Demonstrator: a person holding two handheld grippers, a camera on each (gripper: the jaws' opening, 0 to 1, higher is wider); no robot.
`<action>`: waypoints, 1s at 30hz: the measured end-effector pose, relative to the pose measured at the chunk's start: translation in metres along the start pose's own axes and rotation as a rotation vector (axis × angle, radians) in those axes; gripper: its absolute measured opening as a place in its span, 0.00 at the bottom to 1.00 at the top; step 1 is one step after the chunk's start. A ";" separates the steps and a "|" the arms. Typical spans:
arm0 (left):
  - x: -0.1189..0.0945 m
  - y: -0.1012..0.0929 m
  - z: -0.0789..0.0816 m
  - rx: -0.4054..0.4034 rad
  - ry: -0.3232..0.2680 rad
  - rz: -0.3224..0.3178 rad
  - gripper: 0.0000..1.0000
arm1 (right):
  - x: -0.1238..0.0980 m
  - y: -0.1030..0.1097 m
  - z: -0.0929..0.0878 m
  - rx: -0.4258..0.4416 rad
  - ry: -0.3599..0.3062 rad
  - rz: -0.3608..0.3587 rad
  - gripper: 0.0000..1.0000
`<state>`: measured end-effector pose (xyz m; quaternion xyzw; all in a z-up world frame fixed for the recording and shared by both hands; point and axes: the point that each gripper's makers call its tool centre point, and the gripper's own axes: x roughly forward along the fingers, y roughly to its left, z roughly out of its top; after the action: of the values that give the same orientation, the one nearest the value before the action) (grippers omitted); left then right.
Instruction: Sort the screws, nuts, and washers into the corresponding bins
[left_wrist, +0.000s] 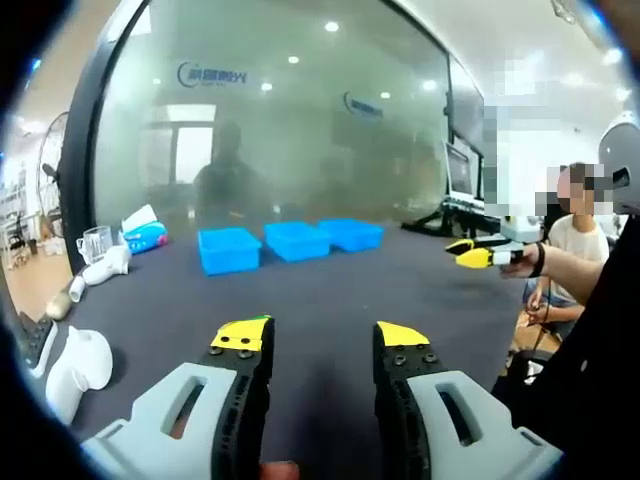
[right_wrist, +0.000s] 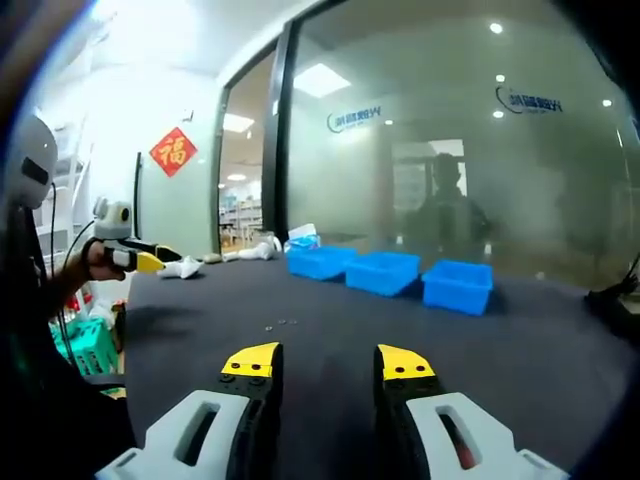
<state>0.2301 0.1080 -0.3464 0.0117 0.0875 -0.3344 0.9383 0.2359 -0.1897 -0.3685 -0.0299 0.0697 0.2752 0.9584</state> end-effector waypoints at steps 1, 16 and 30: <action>0.000 0.000 0.000 -0.001 0.000 -0.002 0.38 | 0.000 0.001 -0.001 -0.002 0.002 -0.001 0.33; -0.002 -0.002 -0.008 0.007 0.028 -0.020 0.39 | 0.005 0.014 -0.002 -0.068 0.049 0.104 0.33; -0.005 -0.001 -0.012 0.001 0.034 -0.019 0.39 | 0.022 0.035 -0.002 -0.181 0.181 0.268 0.33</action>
<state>0.2237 0.1110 -0.3575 0.0171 0.1034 -0.3432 0.9334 0.2356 -0.1492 -0.3747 -0.1312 0.1340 0.4019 0.8963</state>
